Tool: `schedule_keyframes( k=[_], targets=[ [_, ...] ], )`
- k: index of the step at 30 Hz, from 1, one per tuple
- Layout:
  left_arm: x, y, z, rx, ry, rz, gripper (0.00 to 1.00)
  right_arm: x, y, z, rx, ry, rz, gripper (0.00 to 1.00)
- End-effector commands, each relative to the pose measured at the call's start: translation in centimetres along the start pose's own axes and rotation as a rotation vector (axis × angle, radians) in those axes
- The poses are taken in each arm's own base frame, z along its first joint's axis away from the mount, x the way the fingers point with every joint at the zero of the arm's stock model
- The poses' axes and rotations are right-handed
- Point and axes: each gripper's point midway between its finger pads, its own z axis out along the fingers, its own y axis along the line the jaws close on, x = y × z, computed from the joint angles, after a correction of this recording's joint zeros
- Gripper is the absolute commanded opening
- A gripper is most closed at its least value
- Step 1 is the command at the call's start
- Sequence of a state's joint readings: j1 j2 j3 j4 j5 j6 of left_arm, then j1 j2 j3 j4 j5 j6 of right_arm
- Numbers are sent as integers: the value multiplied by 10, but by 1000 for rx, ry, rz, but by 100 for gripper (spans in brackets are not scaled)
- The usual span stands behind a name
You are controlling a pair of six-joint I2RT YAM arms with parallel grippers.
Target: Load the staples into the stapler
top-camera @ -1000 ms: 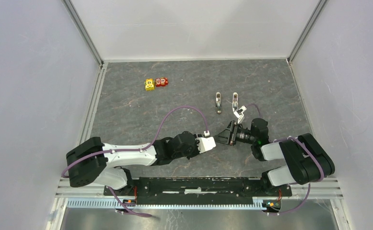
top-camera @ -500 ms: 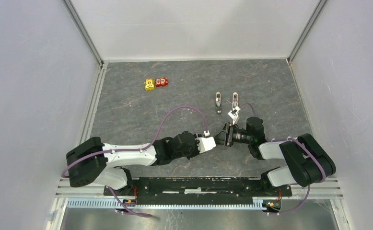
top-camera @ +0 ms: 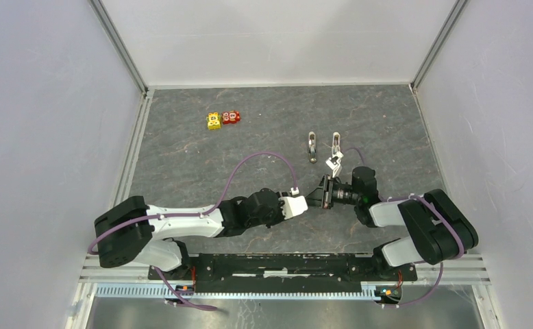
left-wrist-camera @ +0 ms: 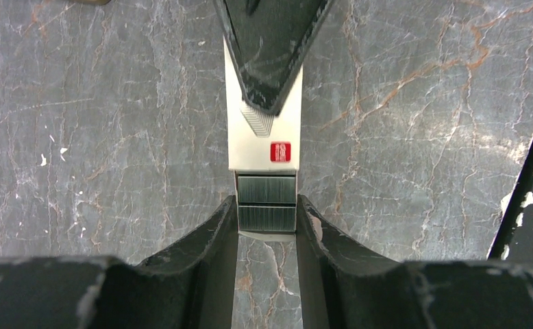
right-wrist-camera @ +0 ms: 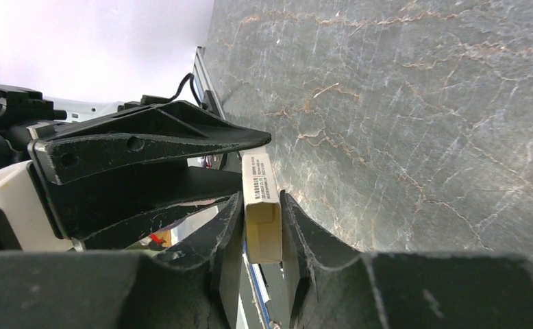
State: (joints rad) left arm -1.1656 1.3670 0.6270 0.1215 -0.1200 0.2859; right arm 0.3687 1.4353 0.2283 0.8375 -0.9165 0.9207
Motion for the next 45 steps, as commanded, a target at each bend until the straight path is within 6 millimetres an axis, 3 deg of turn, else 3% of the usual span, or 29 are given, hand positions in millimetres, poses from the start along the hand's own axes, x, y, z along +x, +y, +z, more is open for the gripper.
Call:
schedule_keyframes(
  k=[1,10,17,24,29,31,36,42,45],
  targets=[
    [-7,7,-5,-35,-33,19,31,-16,4,-5,-20,-43,-47,30],
    [9,7,-1,-50,5,17,30,-21,-14,-25,39,-77,-34,30],
    [15,1,8,-32,26,-7,30,-28,-69,-49,307,-68,-51,32],
    [18,-9,23,17,72,-15,31,-30,-86,-59,402,-70,-49,39],
    [17,-13,32,34,91,-38,35,-42,-92,-67,492,-91,-67,52],
    [15,-14,34,36,90,-51,39,-47,-92,-71,522,-106,-78,57],
    [-1,-9,30,21,45,-76,61,-60,-85,-80,574,-137,-119,63],
    [-33,22,13,-67,-53,-133,80,-74,-68,-86,595,-176,-164,62],
    [-46,42,-2,-98,-119,-212,100,-79,-53,-84,588,-196,-200,61]
  ],
)
